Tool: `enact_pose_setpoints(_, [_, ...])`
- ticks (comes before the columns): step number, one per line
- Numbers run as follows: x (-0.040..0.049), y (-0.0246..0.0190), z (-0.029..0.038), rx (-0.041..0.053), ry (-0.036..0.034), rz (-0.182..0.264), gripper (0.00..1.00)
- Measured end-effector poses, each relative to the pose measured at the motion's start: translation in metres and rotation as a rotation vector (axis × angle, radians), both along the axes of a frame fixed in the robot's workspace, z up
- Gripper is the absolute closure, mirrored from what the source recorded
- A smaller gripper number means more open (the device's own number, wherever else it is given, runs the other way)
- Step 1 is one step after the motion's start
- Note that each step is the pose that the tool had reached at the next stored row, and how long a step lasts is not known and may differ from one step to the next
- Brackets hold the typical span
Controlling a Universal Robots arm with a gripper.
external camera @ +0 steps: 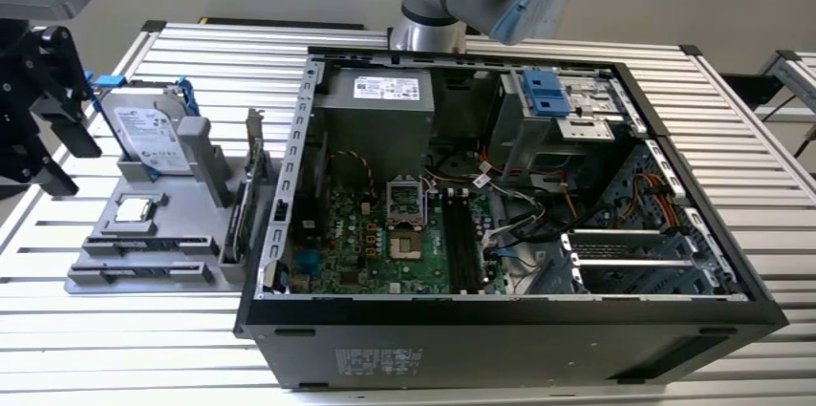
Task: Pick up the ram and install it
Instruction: 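Pick up the ram and move it above insertion slot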
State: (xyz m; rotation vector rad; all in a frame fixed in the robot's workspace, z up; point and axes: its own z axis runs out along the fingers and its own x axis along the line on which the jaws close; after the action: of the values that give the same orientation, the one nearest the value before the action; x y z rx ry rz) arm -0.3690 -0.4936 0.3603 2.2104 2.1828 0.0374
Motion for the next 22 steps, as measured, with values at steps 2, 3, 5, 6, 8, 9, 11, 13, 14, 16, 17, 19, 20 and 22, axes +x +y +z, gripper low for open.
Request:
enact_pose_setpoints(2, [0.0000,0.0000,-0.0031,0.0000,0.0001,0.000,0.00])
enact_pose_setpoints(3, [0.0000,0.0000,-0.0046,0.0000,0.0002,0.000,0.00])
enact_pose_setpoints(5, [0.0000,0.0000,-0.0077,0.0001,0.0004,0.000,0.00])
enact_pose_setpoints(6, [0.0000,0.0000,-0.0092,0.0000,0.0005,0.000,0.00])
enact_pose_setpoints(8, [0.0000,0.0000,-0.0122,0.0001,0.0007,0.000,0.00])
enact_pose_setpoints(9, [0.0000,0.0000,-0.0136,0.0000,0.0008,0.000,0.00])
enact_pose_setpoints(11, [0.0000,0.0000,-0.0165,0.0000,0.0008,0.000,0.00])
enact_pose_setpoints(13, [0.0000,0.0000,-0.0193,0.0000,0.0010,0.000,0.00])
enact_pose_setpoints(14, [0.0000,0.0000,-0.0207,0.0001,0.0010,0.000,0.00])
enact_pose_setpoints(16, [0.0000,0.0000,-0.0234,0.0001,0.0010,0.000,0.00])
enact_pose_setpoints(17, [0.0000,0.0000,-0.0247,0.0000,0.0011,0.000,0.00])
enact_pose_setpoints(19, [0.0000,0.0000,-0.0275,0.0000,0.0013,0.000,0.00])
enact_pose_setpoints(20, [0.0000,0.0000,-0.0289,0.0001,0.0021,0.000,0.00])
enact_pose_setpoints(22, [0.0000,0.0000,-0.0316,0.0000,0.0051,0.000,0.00])
